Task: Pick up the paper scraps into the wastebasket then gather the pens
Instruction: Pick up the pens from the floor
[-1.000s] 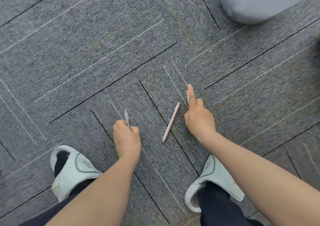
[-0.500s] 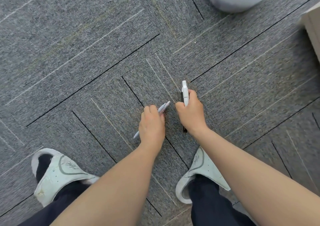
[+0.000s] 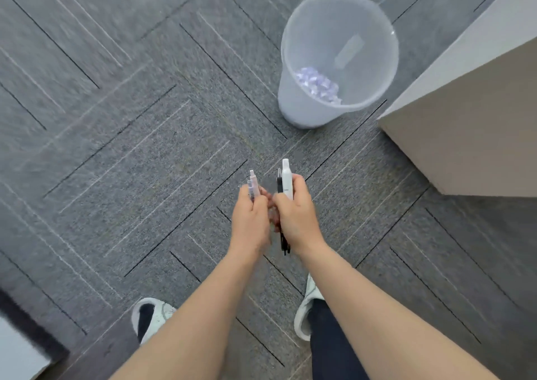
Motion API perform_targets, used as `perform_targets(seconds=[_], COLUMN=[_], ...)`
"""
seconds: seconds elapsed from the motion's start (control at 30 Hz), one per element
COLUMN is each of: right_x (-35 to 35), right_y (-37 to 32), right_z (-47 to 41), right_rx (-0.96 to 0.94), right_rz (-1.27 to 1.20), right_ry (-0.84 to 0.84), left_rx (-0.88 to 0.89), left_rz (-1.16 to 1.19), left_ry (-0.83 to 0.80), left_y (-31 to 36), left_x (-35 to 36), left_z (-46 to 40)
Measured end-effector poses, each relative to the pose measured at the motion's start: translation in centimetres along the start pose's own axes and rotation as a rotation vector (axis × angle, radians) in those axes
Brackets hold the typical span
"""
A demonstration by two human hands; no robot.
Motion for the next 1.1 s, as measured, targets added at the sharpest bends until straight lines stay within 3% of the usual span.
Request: perform_targets(seconds=[0.13, 0.33, 0.57, 0.8, 1.1], right_x=[-3.0, -16.3, -33.3, -50.4, -63.5], right_y=[-14.6, -40.4, -60.0, -66.1, -62.8], right_z=[1.7, 6.7, 15.9, 19.5, 16.1], right_rx=[-0.225, -0.582, -0.943, -1.102, -1.08], right_rz=[0.022, 0.071, 0.096, -0.089, -0.22], right_ry=[0.083, 0.389, 0.772, 0.982, 0.958], left_rx=[0.162, 0.446, 0.691, 0.804, 0.816], left_rz=[0.046, 0.043, -0.004, -0.152, -0.265], left_ry=[-0.127, -0.425, -0.707, -0.944, -0.926], left_y=[12.8, 34.0, 47.0, 50.5, 48.5], left_x=[2.8, 15.3, 30.3, 46.7, 59.9], left_z=[8.2, 26.0, 45.4, 55.9, 54.7])
Point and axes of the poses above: each hand's wrist, its own z-axis away from the middle knuckle, its own x-axis out of the palm, y = z × x, the point moved 9 cm from there along -z, towards the middle knuckle, and after that the axes turned 12 degrees about -x, right-handed, at the moved point
